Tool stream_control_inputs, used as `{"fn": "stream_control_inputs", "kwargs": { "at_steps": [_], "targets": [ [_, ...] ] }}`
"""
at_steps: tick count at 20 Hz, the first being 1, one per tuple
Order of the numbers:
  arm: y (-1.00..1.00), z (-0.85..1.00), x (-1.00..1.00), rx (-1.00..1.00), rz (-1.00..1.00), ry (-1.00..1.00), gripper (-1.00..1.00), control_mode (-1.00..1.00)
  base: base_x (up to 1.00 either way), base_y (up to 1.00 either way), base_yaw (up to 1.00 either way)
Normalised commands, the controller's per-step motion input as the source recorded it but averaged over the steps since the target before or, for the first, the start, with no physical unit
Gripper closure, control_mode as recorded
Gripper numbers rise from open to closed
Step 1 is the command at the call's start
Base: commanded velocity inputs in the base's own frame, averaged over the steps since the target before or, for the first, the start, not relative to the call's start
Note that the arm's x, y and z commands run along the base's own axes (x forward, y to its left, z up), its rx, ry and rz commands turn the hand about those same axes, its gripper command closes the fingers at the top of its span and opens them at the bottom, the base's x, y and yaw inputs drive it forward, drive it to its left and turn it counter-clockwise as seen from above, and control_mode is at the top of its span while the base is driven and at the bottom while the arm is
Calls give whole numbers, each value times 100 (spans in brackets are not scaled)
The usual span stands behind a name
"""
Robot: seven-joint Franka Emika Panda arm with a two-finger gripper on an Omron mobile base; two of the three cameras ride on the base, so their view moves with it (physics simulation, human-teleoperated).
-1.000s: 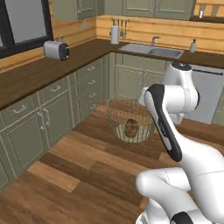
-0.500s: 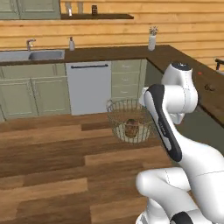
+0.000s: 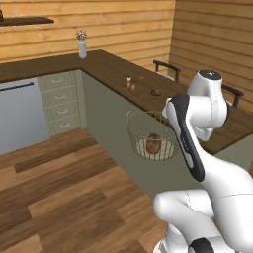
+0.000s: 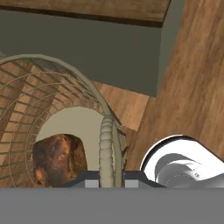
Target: Open the cabinet, pick up the bread from the cabinet and place it in the basket. Then move the basket to the dining counter.
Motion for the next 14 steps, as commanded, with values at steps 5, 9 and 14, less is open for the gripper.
{"fn": "stream_control_inputs", "kwargs": {
  "at_steps": [5,9,14],
  "targets": [
    [0,0,0,0,0,0,100,100,20,-100,12],
    [0,0,0,0,0,0,100,100,19,-100,27],
    [0,0,0,0,0,0,100,100,14,-100,40]
  ]
}}
